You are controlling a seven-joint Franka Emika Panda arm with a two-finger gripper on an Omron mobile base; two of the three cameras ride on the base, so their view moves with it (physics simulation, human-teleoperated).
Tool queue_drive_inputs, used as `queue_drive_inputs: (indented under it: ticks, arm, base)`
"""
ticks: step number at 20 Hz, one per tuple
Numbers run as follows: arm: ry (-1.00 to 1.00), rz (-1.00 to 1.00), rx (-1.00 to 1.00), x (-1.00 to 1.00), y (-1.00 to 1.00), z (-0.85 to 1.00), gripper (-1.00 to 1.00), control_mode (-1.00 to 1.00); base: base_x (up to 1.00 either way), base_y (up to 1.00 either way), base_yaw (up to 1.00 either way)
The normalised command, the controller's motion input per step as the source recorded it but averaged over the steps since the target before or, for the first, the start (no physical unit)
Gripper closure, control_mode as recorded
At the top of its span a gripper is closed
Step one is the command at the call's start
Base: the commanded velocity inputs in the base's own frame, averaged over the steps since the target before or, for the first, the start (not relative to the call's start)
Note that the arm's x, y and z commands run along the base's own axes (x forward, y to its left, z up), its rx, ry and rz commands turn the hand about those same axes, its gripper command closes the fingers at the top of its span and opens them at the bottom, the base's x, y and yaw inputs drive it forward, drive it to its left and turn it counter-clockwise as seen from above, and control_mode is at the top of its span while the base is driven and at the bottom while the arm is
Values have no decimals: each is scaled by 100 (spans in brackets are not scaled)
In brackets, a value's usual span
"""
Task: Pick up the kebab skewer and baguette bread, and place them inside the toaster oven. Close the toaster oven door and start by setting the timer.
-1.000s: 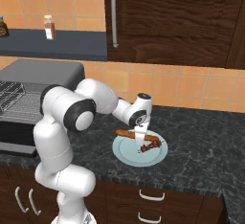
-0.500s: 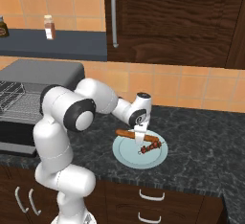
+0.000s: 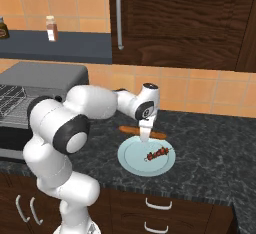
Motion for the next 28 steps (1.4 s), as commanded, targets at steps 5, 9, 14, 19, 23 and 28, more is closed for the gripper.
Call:
queue_drive_inputs:
  ticks: [5,9,14,19,23,28]
  arm:
    - [-1,-15,-2,-63,51,56,100,-100]
    - [-2,-15,-2,-64,51,57,100,-100]
    - [-4,-7,-3,-49,69,67,100,-100]
    - [-7,-5,-7,-44,74,77,100,-100]
    - [-10,-5,-10,-39,74,67,100,-100]
    - [-16,-3,-12,-22,73,47,100,-100]
  base:
    - [0,0,0]
    - [0,0,0]
    - [0,0,0]
    - [0,0,0]
    - [0,0,0]
    - [0,0,0]
